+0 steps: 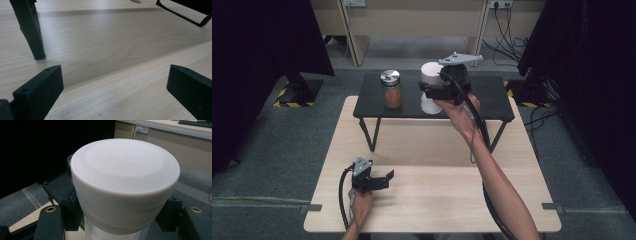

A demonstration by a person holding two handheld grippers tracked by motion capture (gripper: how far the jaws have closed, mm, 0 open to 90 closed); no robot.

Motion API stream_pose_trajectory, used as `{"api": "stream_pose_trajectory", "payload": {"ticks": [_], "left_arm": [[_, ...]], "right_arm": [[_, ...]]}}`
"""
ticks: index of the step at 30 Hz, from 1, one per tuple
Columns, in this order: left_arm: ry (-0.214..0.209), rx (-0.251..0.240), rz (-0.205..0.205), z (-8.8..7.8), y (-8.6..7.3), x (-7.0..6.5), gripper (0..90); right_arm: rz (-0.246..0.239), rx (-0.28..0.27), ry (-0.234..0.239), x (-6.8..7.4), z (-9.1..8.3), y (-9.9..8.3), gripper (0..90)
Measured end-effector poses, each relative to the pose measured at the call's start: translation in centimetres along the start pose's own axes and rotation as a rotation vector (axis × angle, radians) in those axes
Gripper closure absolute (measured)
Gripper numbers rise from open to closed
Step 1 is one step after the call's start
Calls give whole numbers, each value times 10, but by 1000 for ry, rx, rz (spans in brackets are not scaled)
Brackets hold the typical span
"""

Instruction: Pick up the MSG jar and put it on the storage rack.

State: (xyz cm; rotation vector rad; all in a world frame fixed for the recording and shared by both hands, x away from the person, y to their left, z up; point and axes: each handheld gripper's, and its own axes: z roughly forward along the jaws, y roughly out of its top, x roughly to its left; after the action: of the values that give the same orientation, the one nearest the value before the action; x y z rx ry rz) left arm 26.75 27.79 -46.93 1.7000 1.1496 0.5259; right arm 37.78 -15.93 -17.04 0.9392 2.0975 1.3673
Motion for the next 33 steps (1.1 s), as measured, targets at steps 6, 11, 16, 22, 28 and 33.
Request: {"api": "stream_pose_trajectory", "payload": {"ticks": [6,11,16,22,28,33], "left_arm": [[-2,-3,-2,0,0,0,0],[-3,-6,-4,0,-1,0,0],[-2,-1,4,1,0,-1,0],[-6,-3,0,1,0,1,0],[-7,-3,1,1,0,0,0],[-6,-2,2,1,0,0,0]], "right_arm": [[30,8,-24,-5,19,6,354],[44,14,-58,-5,35,7,354],[55,16,-75,-6,48,2,354],[68,5,-99,-7,64,-7,354],[58,-5,-118,-5,72,-12,354],[46,-9,-117,-5,71,-14,350]]}}
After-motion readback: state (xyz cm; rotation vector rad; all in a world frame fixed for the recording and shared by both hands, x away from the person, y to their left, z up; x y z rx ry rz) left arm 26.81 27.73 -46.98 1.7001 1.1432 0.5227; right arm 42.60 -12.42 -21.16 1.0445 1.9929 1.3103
